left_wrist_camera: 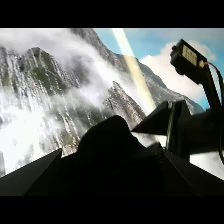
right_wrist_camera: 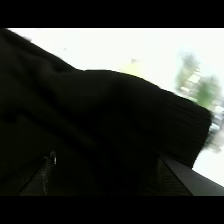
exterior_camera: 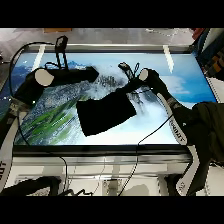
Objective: Fold the clothes and pants, and hang the long-sleeved shirts on hangers.
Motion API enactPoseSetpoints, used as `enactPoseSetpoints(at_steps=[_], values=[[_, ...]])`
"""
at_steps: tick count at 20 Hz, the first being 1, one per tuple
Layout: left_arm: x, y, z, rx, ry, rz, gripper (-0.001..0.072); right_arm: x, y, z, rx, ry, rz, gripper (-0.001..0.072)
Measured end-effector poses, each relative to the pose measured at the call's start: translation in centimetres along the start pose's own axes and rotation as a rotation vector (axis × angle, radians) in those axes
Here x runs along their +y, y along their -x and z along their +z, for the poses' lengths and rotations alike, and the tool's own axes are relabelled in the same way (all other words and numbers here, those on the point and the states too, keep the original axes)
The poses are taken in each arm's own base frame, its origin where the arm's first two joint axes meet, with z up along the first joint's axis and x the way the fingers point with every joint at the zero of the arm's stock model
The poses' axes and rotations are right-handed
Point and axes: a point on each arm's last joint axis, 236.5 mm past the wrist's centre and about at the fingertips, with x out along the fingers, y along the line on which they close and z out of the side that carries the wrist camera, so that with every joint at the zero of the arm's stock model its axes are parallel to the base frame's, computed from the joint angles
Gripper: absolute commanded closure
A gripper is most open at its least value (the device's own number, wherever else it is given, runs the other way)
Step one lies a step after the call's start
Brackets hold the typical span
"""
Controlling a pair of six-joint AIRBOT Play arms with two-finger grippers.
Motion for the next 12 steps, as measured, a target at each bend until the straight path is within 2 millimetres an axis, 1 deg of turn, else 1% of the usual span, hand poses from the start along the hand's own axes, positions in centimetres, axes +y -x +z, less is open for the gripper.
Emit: enactPoseSetpoints(at_steps=[5,7,9,12], values=[[3.4,1.3,1.4,-0.035,0.031,0.057,0.0009,4.3,-1.1,0.6,0.006,0.057,0.046,0.0019],[4.4,1.7,1.7,-0.043,0.041,0.073,0.0009,5.6,-1.7,0.4,0.021,0.08,0.038,0.0019],[4.9,1.8,1.9,-0.046,0.046,0.081,0.0009,6.4,-2.3,0.1,0.043,0.102,0.0,0.0019],[5.2,2.0,1.8,-0.044,0.05,0.086,0.0009,6.3,-2.9,-0.1,0.067,0.122,-0.094,0.004]])
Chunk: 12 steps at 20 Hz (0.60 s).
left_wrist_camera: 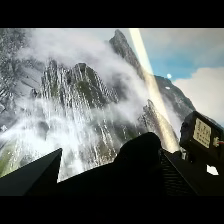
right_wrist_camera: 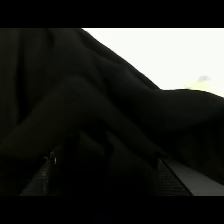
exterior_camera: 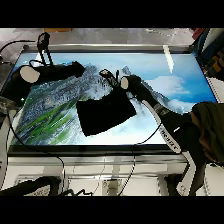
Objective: Fold the clothes and pants, and hang the long-sleeved shirts on hangers.
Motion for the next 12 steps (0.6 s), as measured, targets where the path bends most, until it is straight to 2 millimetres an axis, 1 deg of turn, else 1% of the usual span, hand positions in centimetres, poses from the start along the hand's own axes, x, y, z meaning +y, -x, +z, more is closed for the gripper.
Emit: enactPoseSetpoints(at_steps=[1,3,4,5,6,9,11,12], values=[[0.0,0.0,-0.1,0.007,0.001,0.0,0.001,-0.1,-0.1,-0.3,0.015,0.002,-0.024,0.0069],[0.0,0.0,-0.5,0.022,0.002,-0.002,0.001,-0.2,-0.2,-1.0,0.052,0.003,-0.068,0.0294],[0.1,0.1,-0.7,0.03,0.002,-0.002,0.0009,-0.6,-0.2,-1.1,0.06,-0.004,-0.1,0.0422],[0.0,0.1,-0.8,0.034,0.002,-0.003,0.0009,-1.1,-0.2,-1.4,0.073,-0.013,-0.132,0.0588],[0.0,0.1,-0.9,0.038,0.002,-0.004,0.0009,-2.0,0.0,-1.6,0.082,-0.021,-0.173,0.0691],[0.0,0.1,-1.1,0.047,0.002,-0.004,0.001,-4.3,0.7,-2.7,0.122,-0.039,-0.26,0.0694],[0.0,0.1,-1.1,0.048,0.003,-0.005,0.001,-6.2,1.4,-4.0,0.169,-0.068,-0.301,0.0694],[0.0,0.1,-1.1,0.049,0.002,-0.005,0.0009,-7.5,2.0,-5.0,0.201,-0.089,-0.327,0.0695]])
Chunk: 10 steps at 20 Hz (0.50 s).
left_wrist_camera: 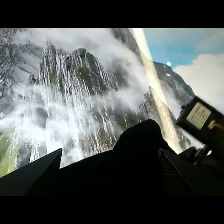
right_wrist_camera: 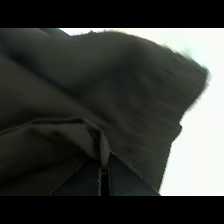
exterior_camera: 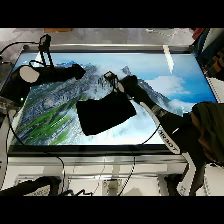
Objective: Fold the clothes and pants, and hang the long-sleeved shirts on hangers.
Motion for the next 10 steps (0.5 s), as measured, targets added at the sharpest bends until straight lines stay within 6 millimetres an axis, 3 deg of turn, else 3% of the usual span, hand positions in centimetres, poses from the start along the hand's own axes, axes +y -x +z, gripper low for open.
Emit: enactPoseSetpoints(at_steps=[5,8,9,10], values=[[0.0,0.0,0.0,0.001,0.0,-0.001,0.0009,-5.8,1.9,-2.5,0.059,-0.135,-0.038,0.0694],[0.0,0.0,0.0,0.001,0.0,-0.001,0.001,-6.8,3.0,-4.3,0.107,-0.193,-0.003,0.0693],[0.0,0.0,0.0,0.001,0.0,-0.001,0.0009,-6.6,3.1,-5.3,0.146,-0.203,0.015,0.0667],[0.0,0.0,0.0,0.001,0.0,-0.001,0.0009,-6.6,3.3,-6.7,0.2,-0.205,0.018,0.0463]])
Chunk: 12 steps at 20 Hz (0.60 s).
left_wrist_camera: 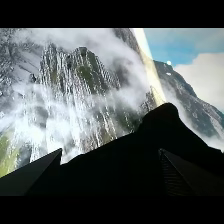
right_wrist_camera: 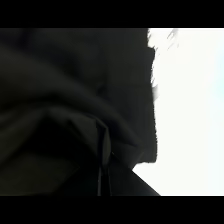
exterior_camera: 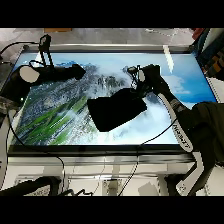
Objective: Fold the clothes and pants, and hang the long-sleeved shirts on hangers.
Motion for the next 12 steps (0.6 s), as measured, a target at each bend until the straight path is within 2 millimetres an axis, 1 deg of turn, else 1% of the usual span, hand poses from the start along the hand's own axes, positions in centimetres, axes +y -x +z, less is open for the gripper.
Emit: enactPoseSetpoints(at_steps=[1,2,3,5,6,7,9,12], values=[[0.0,0.0,0.0,0.0,0.0,0.0,0.001,-0.4,0.0,-1.5,0.06,-0.001,-0.009,0.0153],[0.0,0.0,0.0,0.0,0.0,0.0,0.0009,-1.0,0.1,-3.0,0.12,-0.002,-0.022,-0.0008],[0.0,0.0,0.0,0.0,0.0,0.0,0.0009,-1.4,0.3,-4.4,0.177,-0.004,-0.029,-0.0001],[0.0,0.0,0.0,0.0,0.0,0.0,0.0009,-2.1,0.6,-6.2,0.253,-0.014,-0.037,-0.0001],[0.0,0.0,0.0,0.0,0.0,0.0,0.001,-2.4,0.7,-6.9,0.281,-0.02,-0.041,-0.0001],[0.0,0.0,0.0,0.0,0.0,0.0,0.0009,-2.6,0.8,-7.1,0.29,-0.022,-0.039,-0.0001],[0.0,0.0,0.0,0.0,0.0,0.0,0.001,-2.8,0.7,-6.9,0.281,-0.026,-0.037,-0.0001],[0.0,0.0,0.0,0.0,0.0,0.0,0.0009,-2.2,0.1,-4.7,0.182,-0.027,-0.004,-0.0001]])
